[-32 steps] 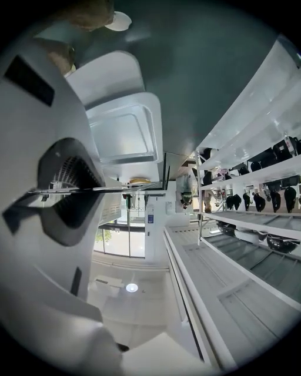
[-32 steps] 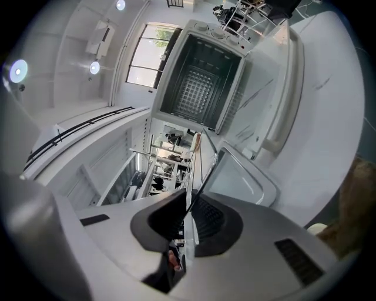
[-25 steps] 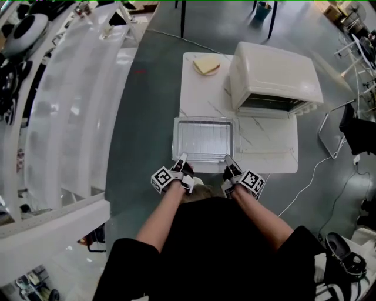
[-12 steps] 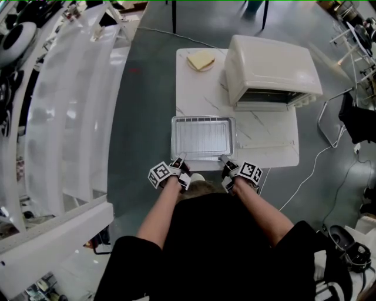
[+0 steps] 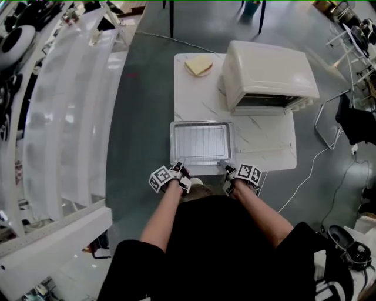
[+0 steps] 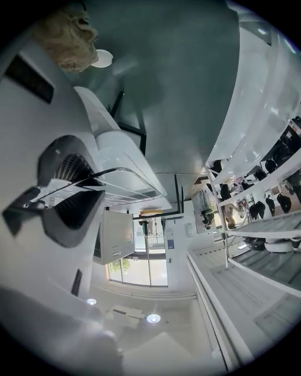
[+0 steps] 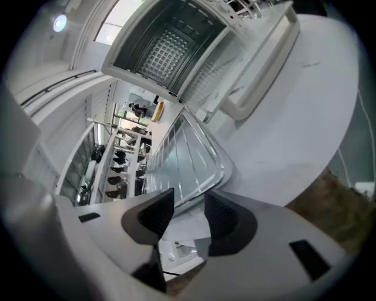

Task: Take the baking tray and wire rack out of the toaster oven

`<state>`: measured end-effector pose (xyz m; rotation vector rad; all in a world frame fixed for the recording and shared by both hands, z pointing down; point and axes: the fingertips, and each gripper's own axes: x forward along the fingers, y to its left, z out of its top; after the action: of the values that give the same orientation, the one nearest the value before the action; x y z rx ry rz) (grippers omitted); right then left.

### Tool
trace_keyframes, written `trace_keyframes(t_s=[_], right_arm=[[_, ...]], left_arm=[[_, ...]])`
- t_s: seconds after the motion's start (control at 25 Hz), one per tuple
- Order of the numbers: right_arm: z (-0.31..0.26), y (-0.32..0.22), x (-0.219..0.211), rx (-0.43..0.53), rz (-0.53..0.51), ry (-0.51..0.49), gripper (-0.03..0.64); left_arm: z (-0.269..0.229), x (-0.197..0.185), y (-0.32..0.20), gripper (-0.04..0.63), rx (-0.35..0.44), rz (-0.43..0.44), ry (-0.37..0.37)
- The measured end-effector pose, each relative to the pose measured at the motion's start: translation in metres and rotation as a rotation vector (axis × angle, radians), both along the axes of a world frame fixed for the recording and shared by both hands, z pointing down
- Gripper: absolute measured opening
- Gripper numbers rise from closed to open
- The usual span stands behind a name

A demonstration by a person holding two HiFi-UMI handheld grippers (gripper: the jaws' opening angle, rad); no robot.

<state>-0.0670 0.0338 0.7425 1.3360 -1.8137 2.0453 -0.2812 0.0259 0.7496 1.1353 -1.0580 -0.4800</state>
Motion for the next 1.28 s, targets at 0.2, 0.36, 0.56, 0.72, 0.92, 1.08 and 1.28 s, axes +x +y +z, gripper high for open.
trace_keyframes(t_s=[0.2, 0.36, 0.56, 0.72, 0.92, 1.08, 1.28], right_arm=[[0.0, 0.008, 0.006, -0.037, -0.044, 0.051, 0.141], [0.002, 0.008, 0.006, -0.068, 0.03, -0.037, 0.107], [0.004, 0.004, 0.009, -0.066, 0.1, -0.078, 0.084], [0.006, 0.002, 0.008, -0.071, 0.136, -0.084, 0.071], [0.01, 0.003, 0.01, -0.075, 0.182, -0.094, 0.063], [0.016, 0.009, 0.009, -0.1, 0.187, -0.097, 0.055], [0.017, 0.009, 0.006, -0.102, 0.184, -0.116, 0.057]], left_arm=[[0.007, -0.001, 0.003, 0.039, -0.027, -0.021, 0.02], [0.005, 0.001, 0.003, 0.048, -0.032, 0.013, 0.028], [-0.005, 0.019, 0.011, 0.11, 0.002, 0.271, -0.041], [-0.004, 0.027, 0.021, 0.147, 0.03, 0.443, -0.098], [0.002, 0.04, 0.043, 0.165, 0.022, 0.749, -0.183], [0.004, 0.048, 0.056, 0.176, 0.027, 0.938, -0.268], [0.004, 0.042, 0.045, 0.176, 0.012, 0.814, -0.267]])
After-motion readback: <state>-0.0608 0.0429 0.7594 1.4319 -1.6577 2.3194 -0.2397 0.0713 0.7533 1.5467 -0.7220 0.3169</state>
